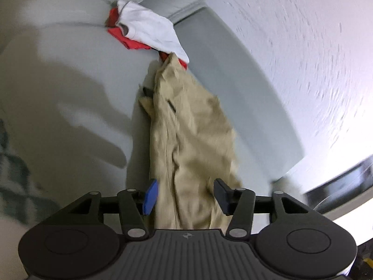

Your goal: Fold clothes

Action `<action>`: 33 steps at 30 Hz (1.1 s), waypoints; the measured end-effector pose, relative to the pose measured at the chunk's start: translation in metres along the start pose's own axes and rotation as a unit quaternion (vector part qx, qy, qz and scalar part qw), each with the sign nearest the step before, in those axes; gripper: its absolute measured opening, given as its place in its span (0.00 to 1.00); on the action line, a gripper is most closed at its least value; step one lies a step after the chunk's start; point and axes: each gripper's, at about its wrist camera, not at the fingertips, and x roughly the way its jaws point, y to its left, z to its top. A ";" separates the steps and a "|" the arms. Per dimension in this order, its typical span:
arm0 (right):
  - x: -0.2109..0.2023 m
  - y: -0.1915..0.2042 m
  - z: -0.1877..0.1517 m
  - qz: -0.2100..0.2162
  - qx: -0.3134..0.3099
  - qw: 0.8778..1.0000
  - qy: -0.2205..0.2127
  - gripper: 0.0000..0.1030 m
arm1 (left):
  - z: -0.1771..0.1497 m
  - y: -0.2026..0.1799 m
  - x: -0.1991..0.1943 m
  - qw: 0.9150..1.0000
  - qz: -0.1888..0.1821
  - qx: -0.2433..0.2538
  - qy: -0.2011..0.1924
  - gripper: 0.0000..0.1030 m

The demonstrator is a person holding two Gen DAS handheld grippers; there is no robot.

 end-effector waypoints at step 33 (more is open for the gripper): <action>0.054 -0.044 0.016 0.024 -0.048 0.998 -0.042 0.35 | -0.013 -0.111 0.066 0.978 -0.002 0.201 0.059 0.27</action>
